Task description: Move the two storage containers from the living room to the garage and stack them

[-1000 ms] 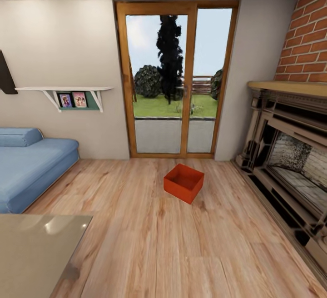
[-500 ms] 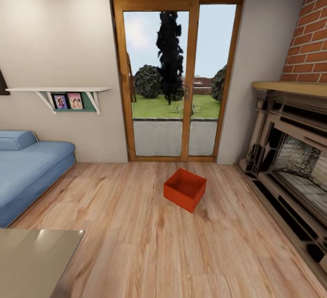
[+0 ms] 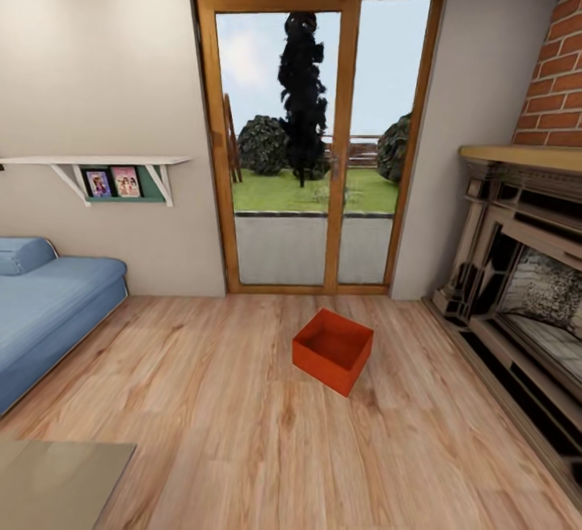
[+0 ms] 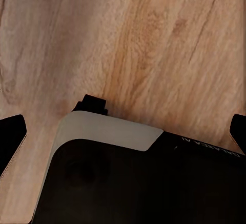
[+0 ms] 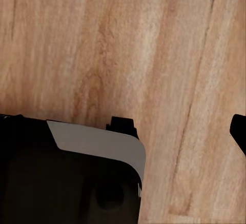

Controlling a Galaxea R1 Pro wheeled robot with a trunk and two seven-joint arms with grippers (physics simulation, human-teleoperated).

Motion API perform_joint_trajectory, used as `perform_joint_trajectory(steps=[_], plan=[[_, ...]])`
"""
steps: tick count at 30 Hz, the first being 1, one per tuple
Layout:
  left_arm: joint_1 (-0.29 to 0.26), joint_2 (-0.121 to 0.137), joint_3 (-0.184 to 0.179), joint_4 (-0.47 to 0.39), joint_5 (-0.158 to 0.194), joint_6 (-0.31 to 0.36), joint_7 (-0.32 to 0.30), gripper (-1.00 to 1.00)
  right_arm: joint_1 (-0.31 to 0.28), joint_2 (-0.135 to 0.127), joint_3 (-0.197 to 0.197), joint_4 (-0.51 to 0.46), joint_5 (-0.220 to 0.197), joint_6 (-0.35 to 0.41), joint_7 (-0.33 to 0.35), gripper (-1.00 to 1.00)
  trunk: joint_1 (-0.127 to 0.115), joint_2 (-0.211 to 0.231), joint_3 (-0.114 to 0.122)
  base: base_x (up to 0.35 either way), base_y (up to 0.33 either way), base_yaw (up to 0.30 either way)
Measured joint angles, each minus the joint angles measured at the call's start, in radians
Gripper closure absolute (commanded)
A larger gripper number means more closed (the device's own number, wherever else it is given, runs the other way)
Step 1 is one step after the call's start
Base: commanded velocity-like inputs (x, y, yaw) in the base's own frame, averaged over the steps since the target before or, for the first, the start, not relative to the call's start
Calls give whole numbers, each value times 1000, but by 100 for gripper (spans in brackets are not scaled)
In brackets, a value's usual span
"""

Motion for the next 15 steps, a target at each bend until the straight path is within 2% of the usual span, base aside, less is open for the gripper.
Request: perform_joint_trajectory(steps=[15], plan=[[0, 0, 0, 0, 0, 2, 0, -100, 0, 1, 0, 0, 0, 2, 0, -100, 0, 0, 0, 322, 115, 0]])
